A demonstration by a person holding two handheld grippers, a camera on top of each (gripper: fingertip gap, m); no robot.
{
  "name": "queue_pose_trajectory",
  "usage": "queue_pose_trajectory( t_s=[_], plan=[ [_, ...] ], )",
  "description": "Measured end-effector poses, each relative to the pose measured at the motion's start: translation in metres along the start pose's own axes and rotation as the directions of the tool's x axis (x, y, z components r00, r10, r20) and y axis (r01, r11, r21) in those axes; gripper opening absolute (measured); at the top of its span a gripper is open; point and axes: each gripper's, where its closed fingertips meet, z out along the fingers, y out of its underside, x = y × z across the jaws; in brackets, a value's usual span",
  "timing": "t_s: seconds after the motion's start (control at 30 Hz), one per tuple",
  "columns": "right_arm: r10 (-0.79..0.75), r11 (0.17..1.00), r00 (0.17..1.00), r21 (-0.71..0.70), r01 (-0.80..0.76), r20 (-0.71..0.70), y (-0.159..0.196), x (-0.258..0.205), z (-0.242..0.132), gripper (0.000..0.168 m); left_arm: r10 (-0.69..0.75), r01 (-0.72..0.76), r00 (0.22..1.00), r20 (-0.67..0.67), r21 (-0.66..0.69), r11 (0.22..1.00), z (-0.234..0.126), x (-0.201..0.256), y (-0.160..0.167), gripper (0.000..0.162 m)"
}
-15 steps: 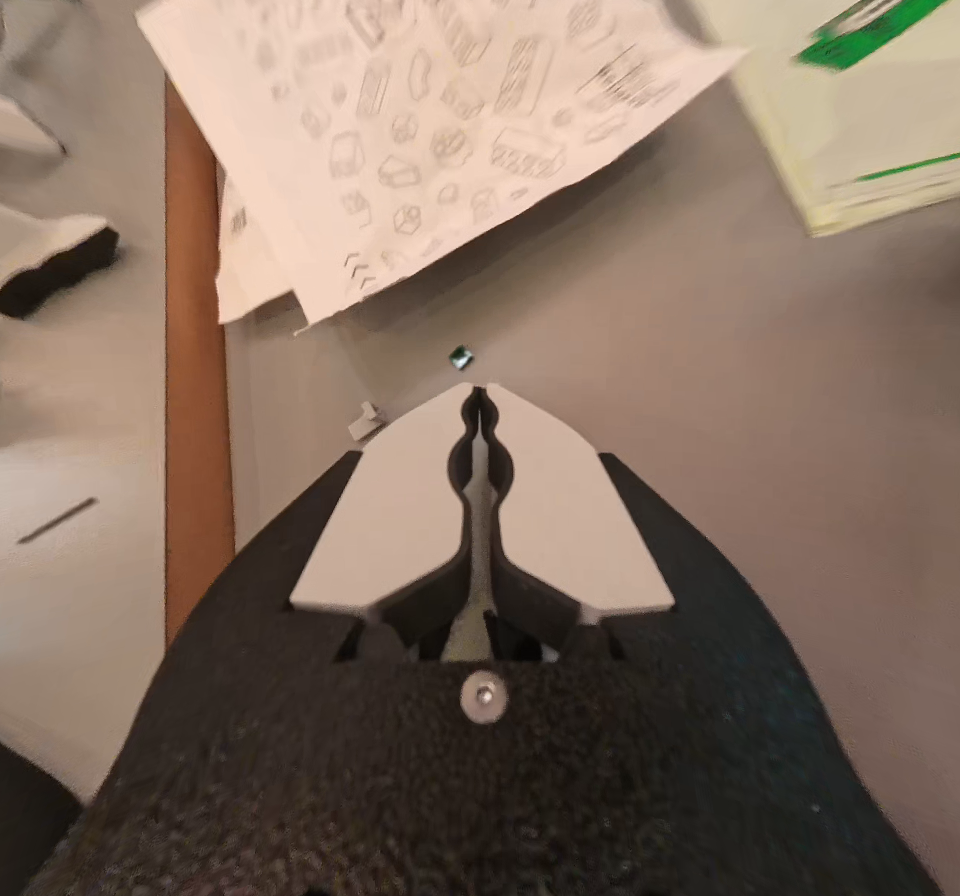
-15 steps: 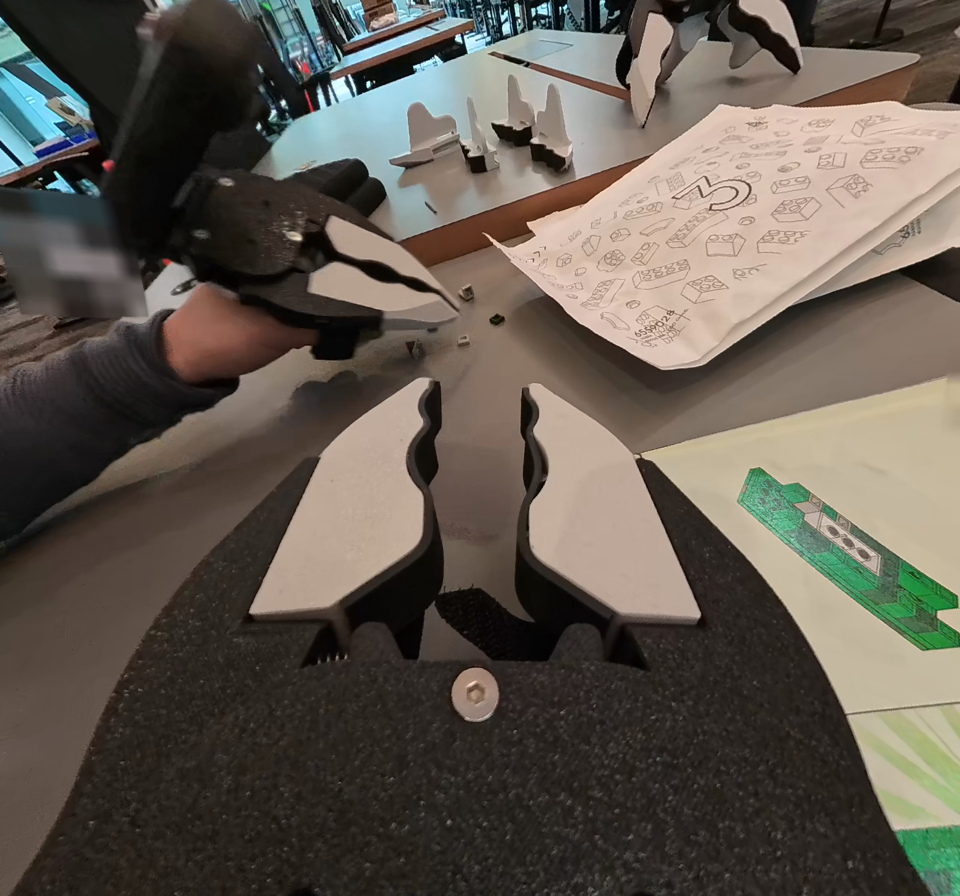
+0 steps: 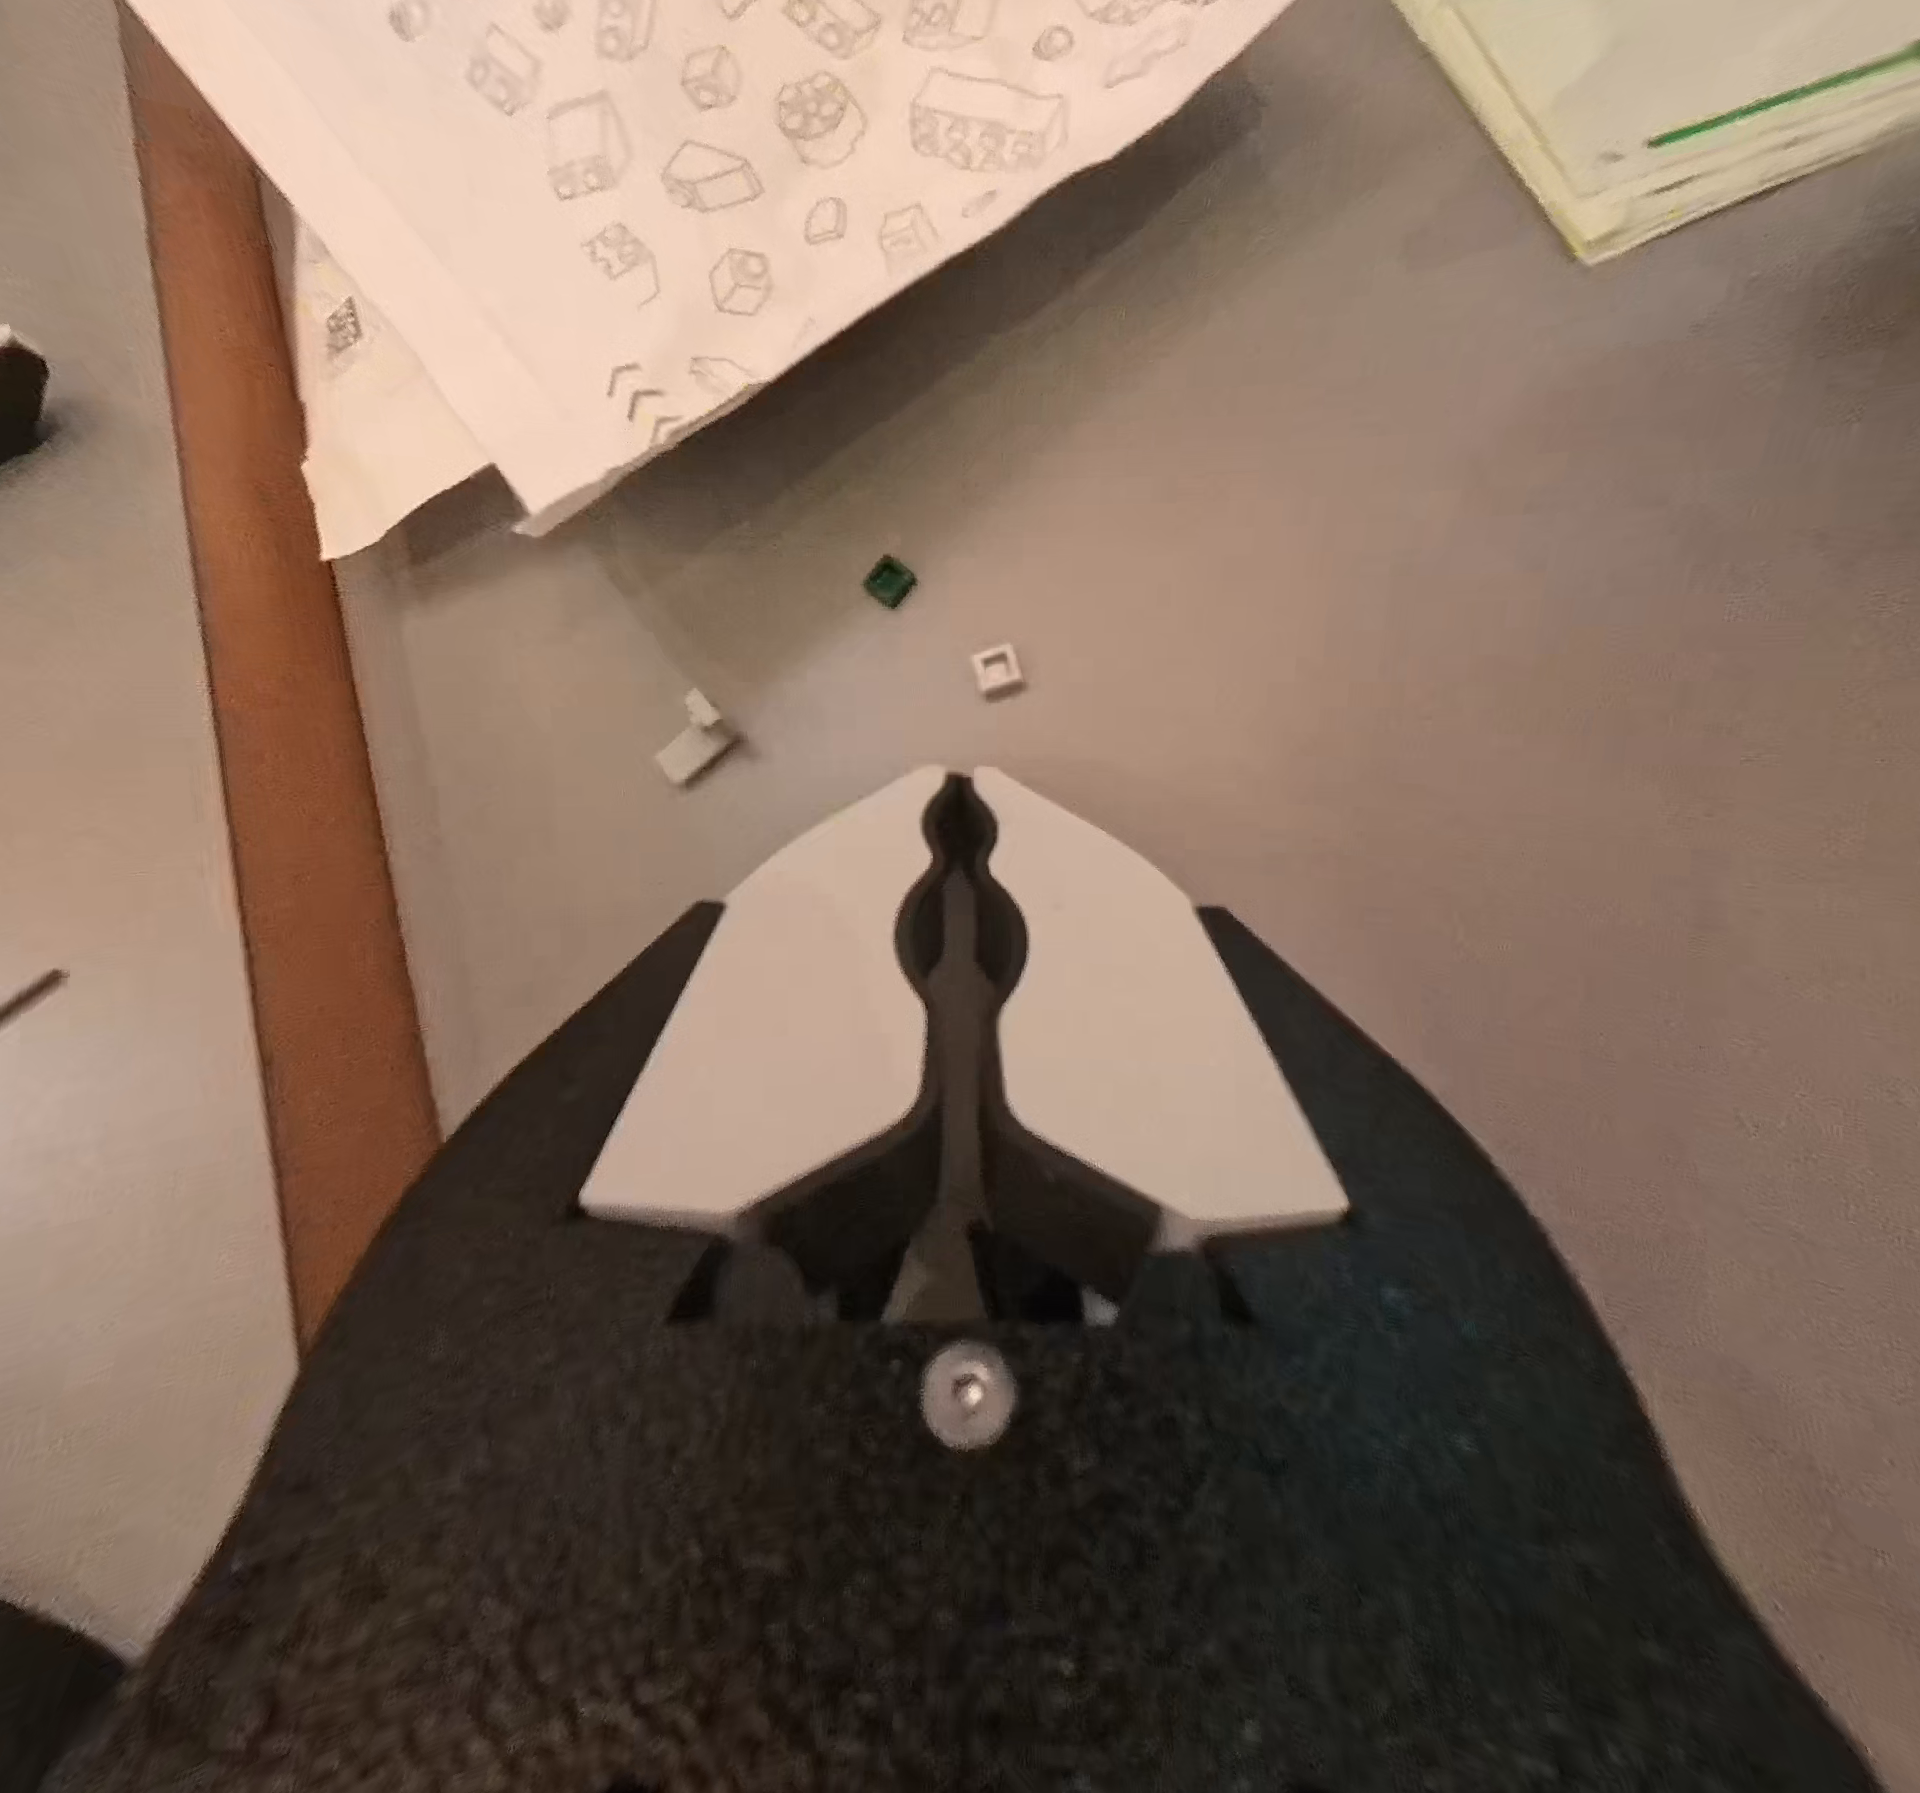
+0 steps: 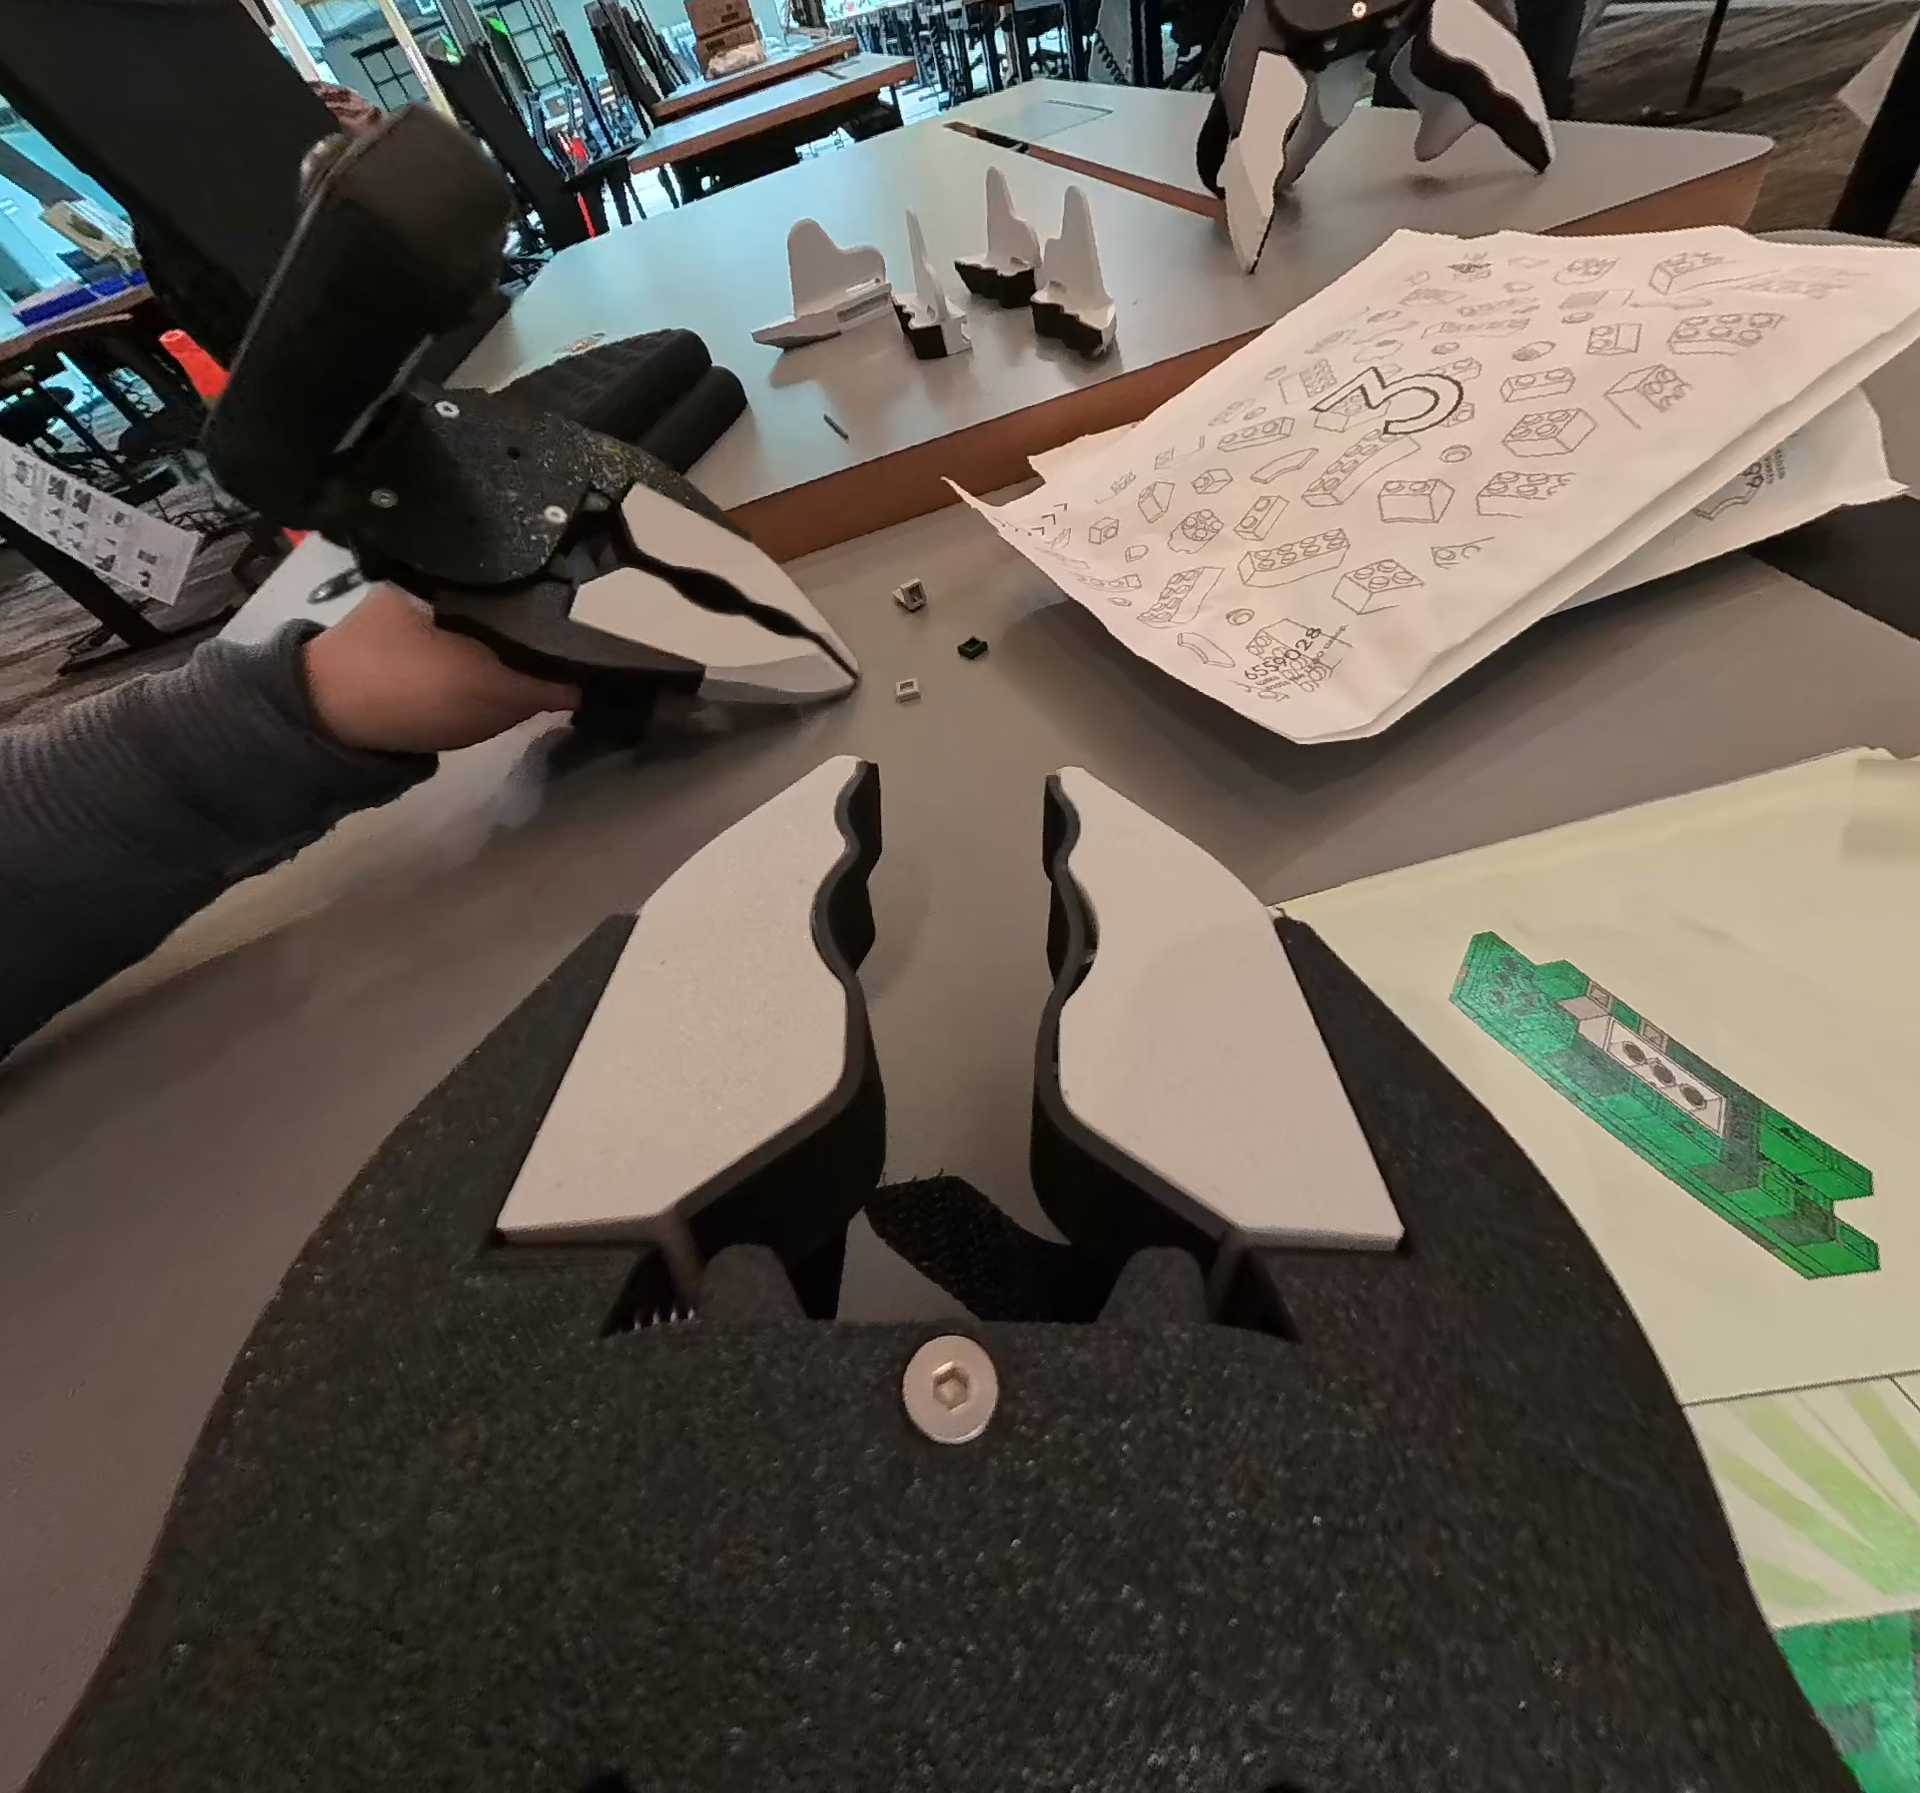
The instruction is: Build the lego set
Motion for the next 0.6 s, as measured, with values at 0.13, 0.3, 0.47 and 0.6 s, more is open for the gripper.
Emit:
queue_pose_trajectory(
  t_s=[0.13, 0.3, 0.47, 0.6],
  plan=[
    [-0.020, 1.000, 0.999, 0.002, 0.020, -0.029, -0.001, 0.001, 0.001, 0.029, 0.067, -0.065, 0.997, -0.039, 0.070, 0.995, 0.003, 0.020, -0.026, 0.000],
    [-0.036, 0.999, 0.999, -0.009, 0.035, -0.027, 0.000, -0.003, 0.005, 0.029, 0.105, -0.105, 0.994, -0.017, 0.014, 0.994, 0.025, 0.023, -0.029, 0.000],
    [-0.050, 0.999, 0.998, -0.008, 0.050, -0.050, 0.000, -0.002, 0.005, 0.029, -0.102, 0.098, 0.993, 0.066, 0.049, 0.994, 0.027, -0.004, -0.028, 0.000],
    [-0.056, 0.998, 0.994, -0.003, 0.056, -0.091, -0.003, 0.002, 0.003, 0.028, -0.070, 0.053, 0.995, 0.070, 0.222, 0.974, 0.001, 0.024, -0.049, 0.000]
  ],
)
